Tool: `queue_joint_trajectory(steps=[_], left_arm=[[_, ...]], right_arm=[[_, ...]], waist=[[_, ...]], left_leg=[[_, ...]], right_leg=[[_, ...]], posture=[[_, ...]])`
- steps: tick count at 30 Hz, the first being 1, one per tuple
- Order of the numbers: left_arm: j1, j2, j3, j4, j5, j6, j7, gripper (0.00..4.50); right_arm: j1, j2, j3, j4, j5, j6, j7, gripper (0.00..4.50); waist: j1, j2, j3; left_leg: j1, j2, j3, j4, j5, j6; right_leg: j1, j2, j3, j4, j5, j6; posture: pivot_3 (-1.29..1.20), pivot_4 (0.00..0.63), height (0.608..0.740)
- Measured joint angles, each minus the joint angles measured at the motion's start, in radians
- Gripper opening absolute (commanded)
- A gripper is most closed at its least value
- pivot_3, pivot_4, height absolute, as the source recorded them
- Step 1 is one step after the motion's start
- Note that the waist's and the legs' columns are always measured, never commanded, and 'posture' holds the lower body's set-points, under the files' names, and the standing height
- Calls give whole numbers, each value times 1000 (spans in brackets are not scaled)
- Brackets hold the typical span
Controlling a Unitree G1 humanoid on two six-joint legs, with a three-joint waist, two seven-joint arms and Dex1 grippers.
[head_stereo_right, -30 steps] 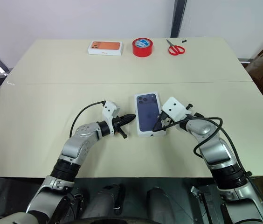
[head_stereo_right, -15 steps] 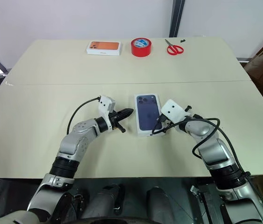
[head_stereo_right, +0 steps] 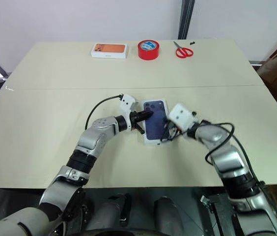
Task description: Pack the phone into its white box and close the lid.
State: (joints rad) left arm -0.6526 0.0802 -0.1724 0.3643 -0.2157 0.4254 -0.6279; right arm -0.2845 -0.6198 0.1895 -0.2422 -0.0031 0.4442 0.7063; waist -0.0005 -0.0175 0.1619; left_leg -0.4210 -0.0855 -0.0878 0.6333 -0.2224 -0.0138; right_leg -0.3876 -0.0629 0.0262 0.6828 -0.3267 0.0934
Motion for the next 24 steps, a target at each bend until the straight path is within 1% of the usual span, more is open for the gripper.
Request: queue_joint_trajectory(steps=[3, 5, 6, 8, 9, 10, 11, 12, 15, 19, 24], left_arm=[[10, 10, -4, -7, 11, 5, 1, 0], [16, 10, 1, -12, 9, 9, 1, 0], [17, 9, 3, -13, 7, 11, 1, 259], [21, 10, 12, -25, -6, 22, -9, 874], [27, 12, 11, -36, -12, 21, -16, 1299], [33, 22, 11, -54, -16, 24, -24, 1871], [38, 40, 13, -73, -20, 30, -31, 2367], [47, 70, 23, -102, -34, 43, -48, 2819], [64, 185, 85, -206, -82, 80, -108, 4419], [136, 305, 151, -320, -147, 101, -196, 4473], [312, 440, 196, -396, -194, 115, -279, 4473]], right_arm=[[10, 5, 15, -18, -10, 13, 0, 28], [4, 11, 13, -18, -8, 30, 3, 28], [0, 14, 9, -17, -1, 38, 3, 263], [-19, 37, -20, -3, 38, 81, 11, 867], [-31, 46, -35, 8, 61, 101, 18, 1290], [-41, 53, -46, 16, 82, 117, 25, 1885], [-48, 56, -57, 22, 103, 125, 29, 2361], [-53, 59, -74, 27, 127, 131, 35, 2833], [-58, 43, -136, 32, 179, 128, 63, 4462], [-50, 27, -191, 29, 255, 122, 115, 4494], [68, -52, -277, -13, 347, 131, 186, 4494]], waist=[[-8, -2, -3], [-10, -1, -4], [-11, -1, -4], [-12, -1, -4], [-13, -1, -4], [-13, -1, -3], [-13, -1, -3], [-15, -1, -3], [-13, -1, -2], [-10, 0, -2], [-7, 0, -1]], left_leg=[[12, 0, -1, -3, -3, 4], [14, 0, -2, -3, -4, 4], [14, 0, -2, -3, -4, 4], [14, 0, -2, -3, -3, 4], [13, 0, -2, -3, -3, 4], [13, 1, -2, -3, -3, 4], [12, 1, -1, -4, -3, 4], [12, 1, -1, -4, -3, 4], [9, 1, -1, -4, -3, 4], [9, 0, -1, -4, -3, 4], [9, 1, -2, -4, -4, 6]], right_leg=[[12, 0, 0, -3, -1, 0], [15, 0, -1, -5, -1, 1], [14, 0, 0, -5, -1, 1], [14, 0, 0, -5, -1, 1], [14, 0, 0, -5, -1, 1], [13, 0, 0, -4, -1, 1], [12, 0, 0, -4, -1, 1], [11, 0, 0, -4, -1, 1], [9, 0, 0, -4, -1, 1], [10, -1, 0, -5, -1, 1], [11, -1, 0, -8, -1, 1]], posture=[[0, 150, 734], [0, 150, 734], [0, 150, 734], [0, 150, 734], [0, 150, 734], [0, 150, 734], [0, 150, 734], [0, 150, 734], [0, 150, 734], [0, 150, 734], [0, 150, 734]])
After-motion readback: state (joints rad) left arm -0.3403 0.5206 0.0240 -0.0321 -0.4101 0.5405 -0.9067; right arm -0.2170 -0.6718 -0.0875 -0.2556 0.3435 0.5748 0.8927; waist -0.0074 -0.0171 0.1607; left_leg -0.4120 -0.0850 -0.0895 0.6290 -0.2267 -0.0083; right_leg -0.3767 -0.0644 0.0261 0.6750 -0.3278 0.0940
